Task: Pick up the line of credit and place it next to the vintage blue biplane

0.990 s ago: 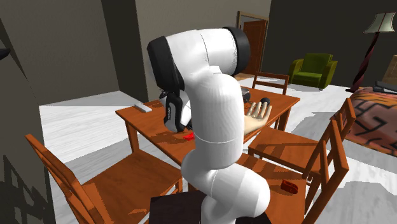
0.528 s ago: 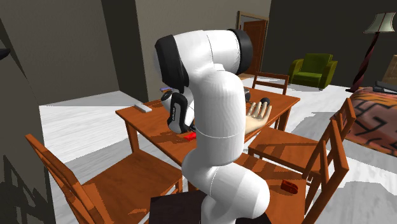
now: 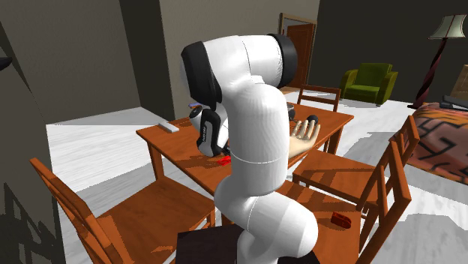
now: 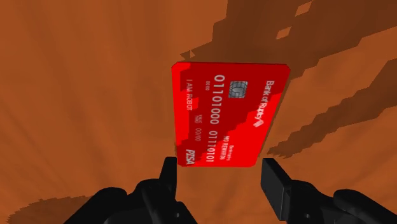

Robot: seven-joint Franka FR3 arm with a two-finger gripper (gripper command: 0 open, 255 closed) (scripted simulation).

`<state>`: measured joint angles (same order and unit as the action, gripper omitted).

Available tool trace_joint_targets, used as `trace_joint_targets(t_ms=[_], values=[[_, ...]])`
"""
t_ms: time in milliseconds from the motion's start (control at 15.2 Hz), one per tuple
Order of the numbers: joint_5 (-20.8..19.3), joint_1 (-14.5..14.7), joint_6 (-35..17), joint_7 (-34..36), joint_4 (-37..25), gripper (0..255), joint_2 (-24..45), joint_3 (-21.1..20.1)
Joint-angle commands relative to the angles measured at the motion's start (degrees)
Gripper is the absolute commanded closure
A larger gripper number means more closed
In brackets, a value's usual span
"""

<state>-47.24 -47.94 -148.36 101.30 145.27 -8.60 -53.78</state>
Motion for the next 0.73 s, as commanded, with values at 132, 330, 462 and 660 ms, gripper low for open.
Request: trace_joint_targets(t_ms=[132,330,462,660], values=[[-0.30,-0.17,0.14,0.38,0.35,255,0.65,-0.20],[3.83,1.33,0.15,-3.39,0.46,255,-1.61,1.33],[7.27,2.84,0.49,-6.45,0.51,255,-3.47,2.66],[11.68,5.16,1.45,-10.53,0.36,255,-5.88,4.78]])
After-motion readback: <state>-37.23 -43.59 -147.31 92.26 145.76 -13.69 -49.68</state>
